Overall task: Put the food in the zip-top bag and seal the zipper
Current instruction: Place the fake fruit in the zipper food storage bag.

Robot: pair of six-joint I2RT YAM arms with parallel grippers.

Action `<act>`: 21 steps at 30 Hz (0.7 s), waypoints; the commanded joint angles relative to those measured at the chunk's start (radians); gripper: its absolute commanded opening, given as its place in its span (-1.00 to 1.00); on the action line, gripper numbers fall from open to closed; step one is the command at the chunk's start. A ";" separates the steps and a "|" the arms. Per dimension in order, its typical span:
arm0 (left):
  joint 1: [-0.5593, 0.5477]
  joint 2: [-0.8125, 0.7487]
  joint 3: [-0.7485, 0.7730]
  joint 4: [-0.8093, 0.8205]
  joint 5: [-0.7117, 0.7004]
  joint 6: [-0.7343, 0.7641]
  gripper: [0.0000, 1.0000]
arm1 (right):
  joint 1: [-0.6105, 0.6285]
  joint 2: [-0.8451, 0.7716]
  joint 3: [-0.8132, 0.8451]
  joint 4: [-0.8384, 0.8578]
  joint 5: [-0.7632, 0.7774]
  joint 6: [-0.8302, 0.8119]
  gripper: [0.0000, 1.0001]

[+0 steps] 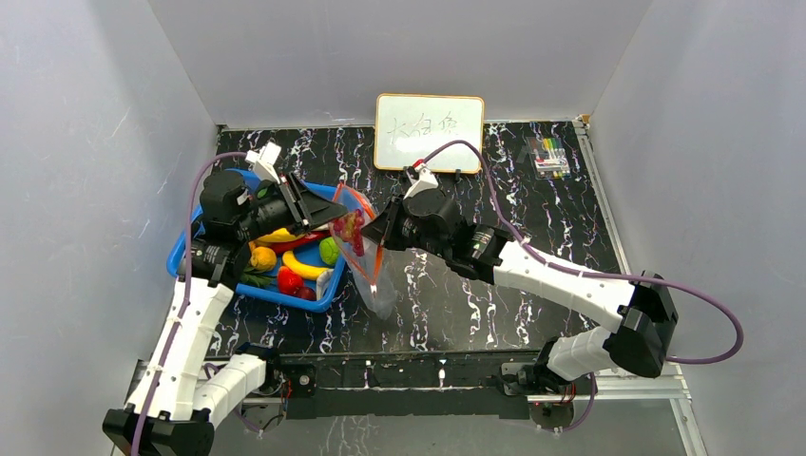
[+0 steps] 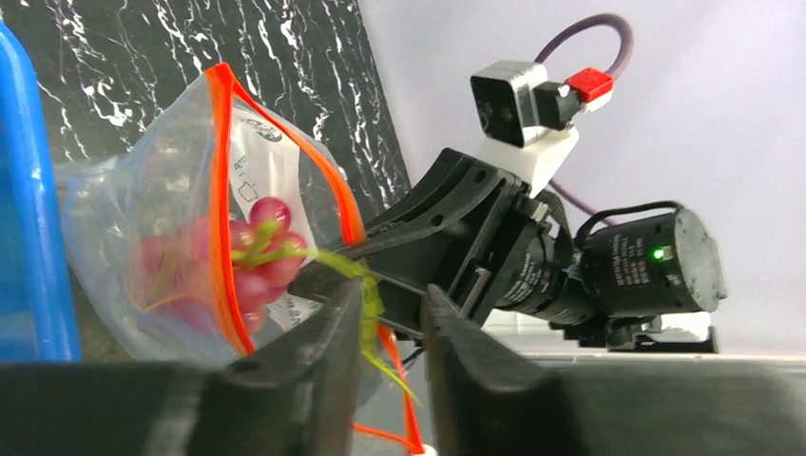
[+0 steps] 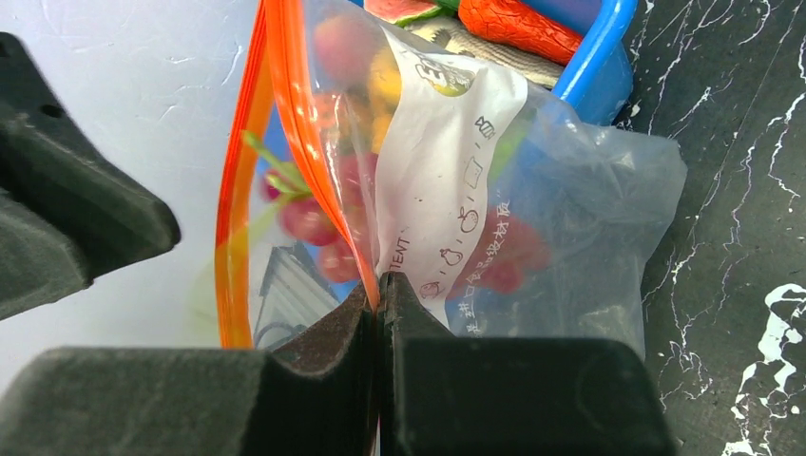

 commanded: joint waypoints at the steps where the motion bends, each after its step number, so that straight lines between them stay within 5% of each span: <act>1: 0.005 0.007 0.017 -0.039 0.038 0.061 -0.21 | -0.001 -0.025 0.009 0.073 0.007 -0.002 -1.00; 3: 0.005 0.009 0.047 -0.077 0.034 0.094 0.08 | -0.002 -0.031 0.002 0.073 0.010 -0.003 -1.00; 7: 0.005 0.012 0.143 -0.219 -0.064 0.209 0.33 | -0.002 -0.052 -0.006 0.066 0.038 -0.007 -1.00; 13: 0.005 0.013 0.222 -0.387 -0.258 0.342 0.36 | -0.001 -0.071 0.001 0.038 0.076 -0.026 -1.00; 21: 0.005 0.039 0.116 -0.297 -0.193 0.288 0.42 | -0.001 -0.040 0.033 -0.002 0.090 -0.053 -1.00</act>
